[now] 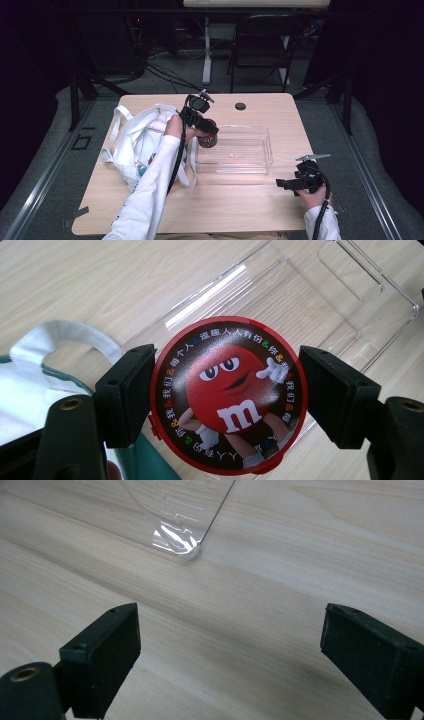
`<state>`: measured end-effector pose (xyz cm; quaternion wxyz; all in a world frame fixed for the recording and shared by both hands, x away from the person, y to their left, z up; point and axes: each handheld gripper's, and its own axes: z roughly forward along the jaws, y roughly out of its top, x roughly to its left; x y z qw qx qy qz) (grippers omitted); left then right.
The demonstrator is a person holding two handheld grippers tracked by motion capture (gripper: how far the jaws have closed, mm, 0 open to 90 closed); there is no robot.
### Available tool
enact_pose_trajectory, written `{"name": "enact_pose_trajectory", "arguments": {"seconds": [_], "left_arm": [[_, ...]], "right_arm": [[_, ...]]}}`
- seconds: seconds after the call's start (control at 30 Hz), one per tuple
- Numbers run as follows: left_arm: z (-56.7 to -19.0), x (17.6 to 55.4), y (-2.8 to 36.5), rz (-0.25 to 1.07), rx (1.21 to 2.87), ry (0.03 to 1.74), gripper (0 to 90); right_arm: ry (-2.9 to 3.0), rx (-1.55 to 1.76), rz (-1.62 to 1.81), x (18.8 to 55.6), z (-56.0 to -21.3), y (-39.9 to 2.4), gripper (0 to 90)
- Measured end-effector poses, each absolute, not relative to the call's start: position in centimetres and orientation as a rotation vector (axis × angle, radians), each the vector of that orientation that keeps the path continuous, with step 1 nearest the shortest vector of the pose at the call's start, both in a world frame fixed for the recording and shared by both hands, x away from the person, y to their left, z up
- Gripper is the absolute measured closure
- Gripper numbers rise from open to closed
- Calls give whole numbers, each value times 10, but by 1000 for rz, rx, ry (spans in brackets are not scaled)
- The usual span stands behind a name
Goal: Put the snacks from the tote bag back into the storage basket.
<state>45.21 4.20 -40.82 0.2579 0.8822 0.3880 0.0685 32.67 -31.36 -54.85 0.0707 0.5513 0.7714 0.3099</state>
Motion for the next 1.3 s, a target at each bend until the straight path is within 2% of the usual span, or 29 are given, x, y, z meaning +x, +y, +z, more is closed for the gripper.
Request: {"name": "enact_pose_trajectory", "arguments": {"seconds": [0.4, 1.3], "left_arm": [[-434, 449, 34, 167, 2392, 1066, 261], [-489, 449, 24, 128, 2506, 1139, 261]], "right_arm": [[2318, 1658, 932, 327, -549, -313, 90], [2328, 1657, 931, 327, -549, -313, 90]]}}
